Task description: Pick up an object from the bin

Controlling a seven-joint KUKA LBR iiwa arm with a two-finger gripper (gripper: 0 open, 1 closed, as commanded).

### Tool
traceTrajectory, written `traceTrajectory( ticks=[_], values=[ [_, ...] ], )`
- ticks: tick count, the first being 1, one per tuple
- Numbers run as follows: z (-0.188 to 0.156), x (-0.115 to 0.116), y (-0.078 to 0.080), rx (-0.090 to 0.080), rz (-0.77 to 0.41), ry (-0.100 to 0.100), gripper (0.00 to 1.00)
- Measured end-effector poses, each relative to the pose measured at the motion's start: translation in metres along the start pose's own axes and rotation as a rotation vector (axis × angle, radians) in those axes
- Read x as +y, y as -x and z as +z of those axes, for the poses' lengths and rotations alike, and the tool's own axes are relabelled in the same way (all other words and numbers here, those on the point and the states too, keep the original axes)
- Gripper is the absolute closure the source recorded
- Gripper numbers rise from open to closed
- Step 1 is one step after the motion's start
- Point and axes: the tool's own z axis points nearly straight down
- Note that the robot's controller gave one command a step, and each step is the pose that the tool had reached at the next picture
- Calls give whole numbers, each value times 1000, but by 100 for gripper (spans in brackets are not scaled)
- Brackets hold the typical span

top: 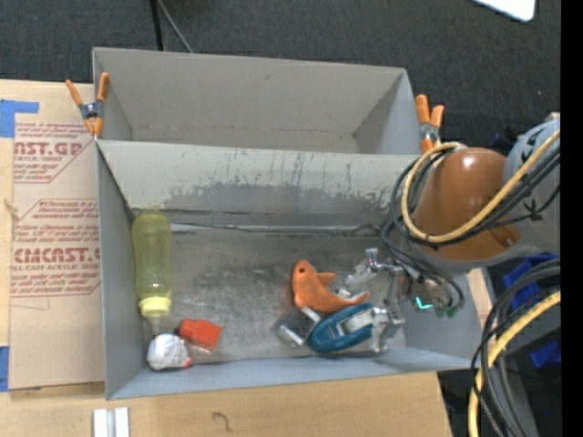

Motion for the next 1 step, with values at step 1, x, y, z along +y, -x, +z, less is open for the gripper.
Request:
traceTrajectory(
  ticks=[1],
  values=[
    [-60, 1, 4, -2, 11, -1, 0]
  ],
)
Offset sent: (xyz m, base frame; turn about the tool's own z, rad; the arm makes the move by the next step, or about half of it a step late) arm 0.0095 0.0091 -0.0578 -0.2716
